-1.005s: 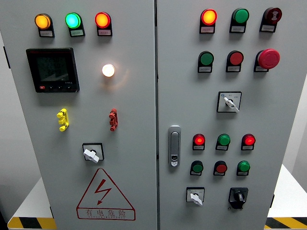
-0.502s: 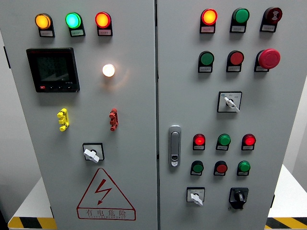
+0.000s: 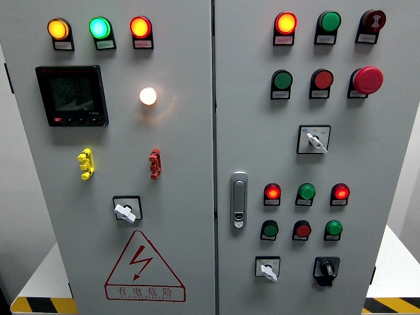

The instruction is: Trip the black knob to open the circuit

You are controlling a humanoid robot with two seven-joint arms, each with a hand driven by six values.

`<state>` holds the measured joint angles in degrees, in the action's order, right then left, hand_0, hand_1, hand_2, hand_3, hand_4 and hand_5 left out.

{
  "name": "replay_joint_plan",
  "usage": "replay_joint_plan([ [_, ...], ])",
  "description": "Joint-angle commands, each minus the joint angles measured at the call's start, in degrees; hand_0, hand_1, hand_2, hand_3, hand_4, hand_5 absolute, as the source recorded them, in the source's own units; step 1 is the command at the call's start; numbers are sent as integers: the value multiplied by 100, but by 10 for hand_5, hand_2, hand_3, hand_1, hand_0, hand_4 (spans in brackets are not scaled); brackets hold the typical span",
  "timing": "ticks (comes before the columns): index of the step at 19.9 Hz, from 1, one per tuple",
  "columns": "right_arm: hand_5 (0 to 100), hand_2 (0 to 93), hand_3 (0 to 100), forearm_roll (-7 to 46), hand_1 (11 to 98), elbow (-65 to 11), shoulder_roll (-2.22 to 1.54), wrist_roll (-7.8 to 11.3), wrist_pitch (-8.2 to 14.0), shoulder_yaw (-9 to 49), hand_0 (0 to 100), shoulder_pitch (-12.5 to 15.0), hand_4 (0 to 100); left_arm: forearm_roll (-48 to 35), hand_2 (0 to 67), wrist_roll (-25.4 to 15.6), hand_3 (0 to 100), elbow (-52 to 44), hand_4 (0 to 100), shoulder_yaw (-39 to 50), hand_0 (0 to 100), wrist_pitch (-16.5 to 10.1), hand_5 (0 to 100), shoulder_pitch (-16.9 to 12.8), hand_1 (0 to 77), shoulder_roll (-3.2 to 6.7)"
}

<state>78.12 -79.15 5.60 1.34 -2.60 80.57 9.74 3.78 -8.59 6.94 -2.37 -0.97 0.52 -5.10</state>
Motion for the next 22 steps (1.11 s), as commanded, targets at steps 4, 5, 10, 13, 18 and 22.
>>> replay_joint_plan([
  [4, 479, 89, 364, 89, 408, -346, -50, -64, 295, 143, 796, -411, 249, 0, 128, -2, 214, 0, 67, 0, 0, 0, 16, 0, 34, 0],
  [5, 491, 88, 374, 90, 408, -373, -93, -72, 295, 161, 798, -472, 263, 0, 128, -2, 214, 0, 67, 0, 0, 0, 16, 0, 34, 0],
  [10, 543, 75, 441, 326, 411, -689, -111, -178, 295, 161, 804, -789, 369, 0, 128, -2, 214, 0, 67, 0, 0, 0, 16, 0, 33, 0],
  [13, 624, 61, 545, 362, 410, -733, -111, -274, 295, 161, 807, -1035, 523, 0, 128, -2, 214, 0, 67, 0, 0, 0, 16, 0, 33, 0],
  [18, 769, 54, 720, 371, 409, -751, -76, -389, 295, 152, 811, -1377, 712, 0, 128, -2, 214, 0, 67, 0, 0, 0, 16, 0, 32, -9],
  [22, 891, 50, 787, 371, 406, -734, -59, -433, 295, 152, 814, -1545, 769, 0, 128, -2, 214, 0, 67, 0, 0, 0, 16, 0, 32, -9],
])
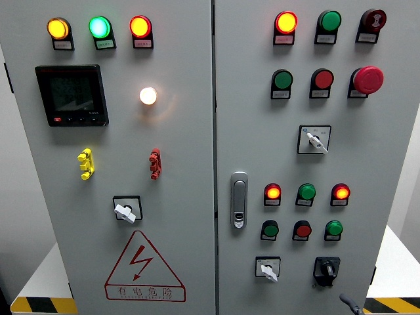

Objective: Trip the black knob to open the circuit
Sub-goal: 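Raise the right hand up toward the black rotary knob, then close the right hand fingers around the black rotary knob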

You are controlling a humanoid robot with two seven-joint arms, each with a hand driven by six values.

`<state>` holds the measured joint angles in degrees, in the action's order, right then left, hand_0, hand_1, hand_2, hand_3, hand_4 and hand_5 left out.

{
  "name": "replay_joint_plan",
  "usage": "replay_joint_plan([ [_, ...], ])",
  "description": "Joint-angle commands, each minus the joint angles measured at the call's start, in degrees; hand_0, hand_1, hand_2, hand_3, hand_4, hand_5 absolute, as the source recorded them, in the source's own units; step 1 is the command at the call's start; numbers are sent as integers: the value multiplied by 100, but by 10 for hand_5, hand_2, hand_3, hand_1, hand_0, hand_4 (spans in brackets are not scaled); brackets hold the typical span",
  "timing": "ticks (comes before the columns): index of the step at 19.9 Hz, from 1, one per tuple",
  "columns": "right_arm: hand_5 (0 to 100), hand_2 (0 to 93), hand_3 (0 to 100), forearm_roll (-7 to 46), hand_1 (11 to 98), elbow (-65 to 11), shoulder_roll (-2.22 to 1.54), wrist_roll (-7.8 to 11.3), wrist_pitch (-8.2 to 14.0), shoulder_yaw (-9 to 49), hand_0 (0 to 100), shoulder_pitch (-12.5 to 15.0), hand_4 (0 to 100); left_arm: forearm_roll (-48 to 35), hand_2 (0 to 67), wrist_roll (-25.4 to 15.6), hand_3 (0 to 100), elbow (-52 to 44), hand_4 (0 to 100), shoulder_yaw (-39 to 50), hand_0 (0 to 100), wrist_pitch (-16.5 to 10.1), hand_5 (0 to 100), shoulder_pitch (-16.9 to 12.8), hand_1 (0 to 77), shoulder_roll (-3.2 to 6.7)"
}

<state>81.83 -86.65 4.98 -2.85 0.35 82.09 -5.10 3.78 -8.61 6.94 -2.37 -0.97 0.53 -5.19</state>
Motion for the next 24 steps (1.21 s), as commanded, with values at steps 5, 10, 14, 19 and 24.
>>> replay_joint_plan([
  [5, 964, 47, 800, 0, 405, 157, 3, -14, 8, 0, 816, -184, 791, 0, 128, 0, 214, 0, 67, 0, 0, 0, 16, 0, 31, 0],
  [10, 1000, 46, 811, -9, 406, 359, -6, -14, 8, 8, 817, -447, 825, 0, 129, 0, 214, 0, 67, 0, 0, 0, 16, 0, 31, 0],
  [14, 1000, 45, 827, -9, 408, 412, 3, -23, 9, 0, 816, -536, 856, 0, 129, 0, 214, 0, 67, 0, 0, 0, 16, 0, 32, 0],
  [19, 1000, 45, 836, -18, 408, 412, 3, -93, 9, -9, 816, -623, 866, 0, 128, 0, 214, 0, 67, 0, 0, 0, 16, 0, 32, 0],
  [24, 1000, 45, 841, -18, 412, 403, 21, -128, 9, -36, 814, -659, 873, 0, 128, 0, 214, 0, 67, 0, 0, 0, 16, 0, 36, 0],
])
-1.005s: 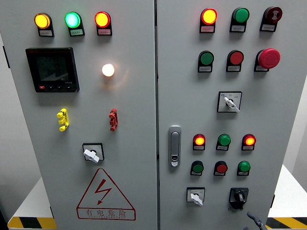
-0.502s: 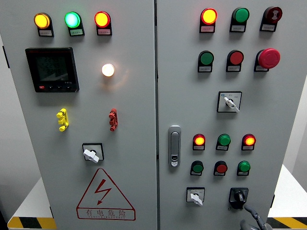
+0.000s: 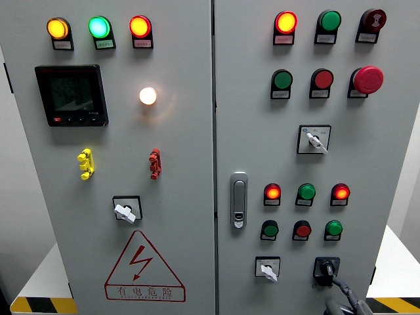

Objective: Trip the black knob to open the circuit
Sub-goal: 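Close the right hand fingers around the black rotary knob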

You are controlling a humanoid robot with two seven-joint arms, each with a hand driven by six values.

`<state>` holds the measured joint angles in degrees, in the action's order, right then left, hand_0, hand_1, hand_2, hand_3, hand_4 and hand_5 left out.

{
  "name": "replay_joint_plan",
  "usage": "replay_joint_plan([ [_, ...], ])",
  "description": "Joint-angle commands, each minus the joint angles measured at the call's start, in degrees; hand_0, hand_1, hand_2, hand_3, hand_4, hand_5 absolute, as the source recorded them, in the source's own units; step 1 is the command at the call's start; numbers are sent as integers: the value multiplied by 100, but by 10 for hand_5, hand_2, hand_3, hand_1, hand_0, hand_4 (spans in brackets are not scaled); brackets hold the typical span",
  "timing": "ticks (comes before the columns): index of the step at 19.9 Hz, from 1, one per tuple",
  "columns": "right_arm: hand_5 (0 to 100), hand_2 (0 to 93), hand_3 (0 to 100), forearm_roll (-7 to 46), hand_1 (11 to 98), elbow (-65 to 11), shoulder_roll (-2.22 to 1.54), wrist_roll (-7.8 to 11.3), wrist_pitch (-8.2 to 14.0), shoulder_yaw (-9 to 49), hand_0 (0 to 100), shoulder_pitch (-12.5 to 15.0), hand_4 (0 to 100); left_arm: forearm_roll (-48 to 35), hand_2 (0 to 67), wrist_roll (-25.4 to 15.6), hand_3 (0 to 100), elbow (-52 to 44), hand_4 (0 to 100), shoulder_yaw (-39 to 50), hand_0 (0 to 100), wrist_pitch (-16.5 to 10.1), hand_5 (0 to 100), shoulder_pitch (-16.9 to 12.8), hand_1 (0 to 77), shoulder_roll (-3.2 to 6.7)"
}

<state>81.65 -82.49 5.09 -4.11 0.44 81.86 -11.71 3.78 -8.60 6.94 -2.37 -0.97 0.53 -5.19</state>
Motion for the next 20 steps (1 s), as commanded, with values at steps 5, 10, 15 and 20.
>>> replay_joint_plan([
  [5, 1000, 49, 843, 0, 412, -13, 18, -10, 0, -39, 817, 2, 886, 0, 128, -1, 214, 0, 67, 0, 0, 0, 16, 0, 34, 0],
  [10, 1000, 52, 846, 0, 411, -13, 62, -19, 0, -56, 821, 20, 888, 0, 128, -1, 214, 0, 67, 0, 0, 0, 16, 0, 32, 0],
  [15, 1000, 54, 852, 0, 411, -13, 62, -19, 0, -56, 823, 29, 893, 0, 128, 8, 214, 0, 67, 0, 0, 0, 16, 0, 32, 0],
  [20, 1000, 54, 853, -9, 411, -13, 62, -37, -9, -74, 827, 29, 895, 0, 128, -1, 214, 0, 67, 0, 0, 0, 16, 0, 32, 0],
])
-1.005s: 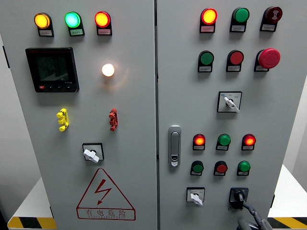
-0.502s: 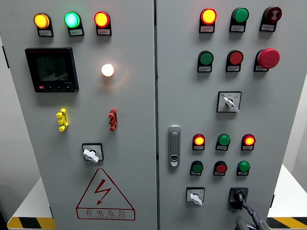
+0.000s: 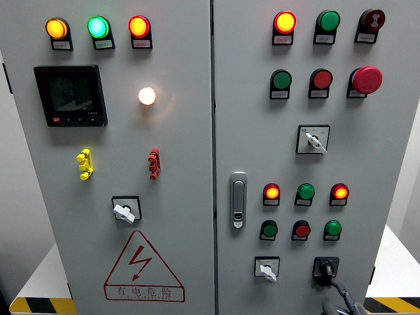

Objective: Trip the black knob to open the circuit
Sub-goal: 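Close the right hand fingers around the black rotary knob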

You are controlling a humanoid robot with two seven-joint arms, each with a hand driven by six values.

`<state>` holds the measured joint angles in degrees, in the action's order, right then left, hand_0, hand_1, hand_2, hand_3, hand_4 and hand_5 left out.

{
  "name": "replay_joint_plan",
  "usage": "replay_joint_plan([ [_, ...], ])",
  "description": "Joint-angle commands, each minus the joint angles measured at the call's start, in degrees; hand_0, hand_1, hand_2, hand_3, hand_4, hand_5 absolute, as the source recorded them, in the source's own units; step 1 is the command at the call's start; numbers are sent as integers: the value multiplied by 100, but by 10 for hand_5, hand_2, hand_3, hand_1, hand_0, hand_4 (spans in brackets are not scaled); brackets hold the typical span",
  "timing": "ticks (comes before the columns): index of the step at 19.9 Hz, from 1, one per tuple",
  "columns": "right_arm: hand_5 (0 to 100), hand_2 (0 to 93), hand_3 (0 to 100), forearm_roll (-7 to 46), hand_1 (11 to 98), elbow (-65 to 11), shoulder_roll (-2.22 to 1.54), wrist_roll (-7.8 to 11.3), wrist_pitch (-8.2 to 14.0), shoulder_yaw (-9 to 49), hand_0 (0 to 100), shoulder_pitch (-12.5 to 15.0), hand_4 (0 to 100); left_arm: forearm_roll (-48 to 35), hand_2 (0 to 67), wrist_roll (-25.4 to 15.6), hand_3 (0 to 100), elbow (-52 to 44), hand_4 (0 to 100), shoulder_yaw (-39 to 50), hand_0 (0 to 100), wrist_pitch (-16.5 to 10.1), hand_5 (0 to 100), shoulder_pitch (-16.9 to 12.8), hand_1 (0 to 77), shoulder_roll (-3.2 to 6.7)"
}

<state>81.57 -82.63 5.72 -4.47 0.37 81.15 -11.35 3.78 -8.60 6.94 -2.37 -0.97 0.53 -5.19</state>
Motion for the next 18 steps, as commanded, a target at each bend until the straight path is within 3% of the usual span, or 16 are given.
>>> replay_joint_plan([
  [1, 1000, 54, 853, -1, 411, 1, 0, -10, -2, -2, 827, -7, 895, 0, 128, -1, 214, 0, 67, 0, 0, 0, 16, 0, 33, 0],
  [5, 1000, 54, 855, -1, 411, 1, 35, -10, -2, -55, 829, -16, 900, 0, 128, -1, 214, 0, 67, 0, 0, 0, 16, 0, 32, 0],
  [13, 1000, 57, 863, -10, 410, 1, 35, -18, -2, -55, 834, -25, 906, 0, 128, -1, 214, 0, 67, 0, 0, 0, 16, 0, 33, 0],
  [18, 1000, 59, 870, -10, 410, -8, 61, -18, -2, -73, 836, -43, 913, 0, 128, -1, 214, 0, 67, 0, 0, 0, 16, 0, 34, 0],
])
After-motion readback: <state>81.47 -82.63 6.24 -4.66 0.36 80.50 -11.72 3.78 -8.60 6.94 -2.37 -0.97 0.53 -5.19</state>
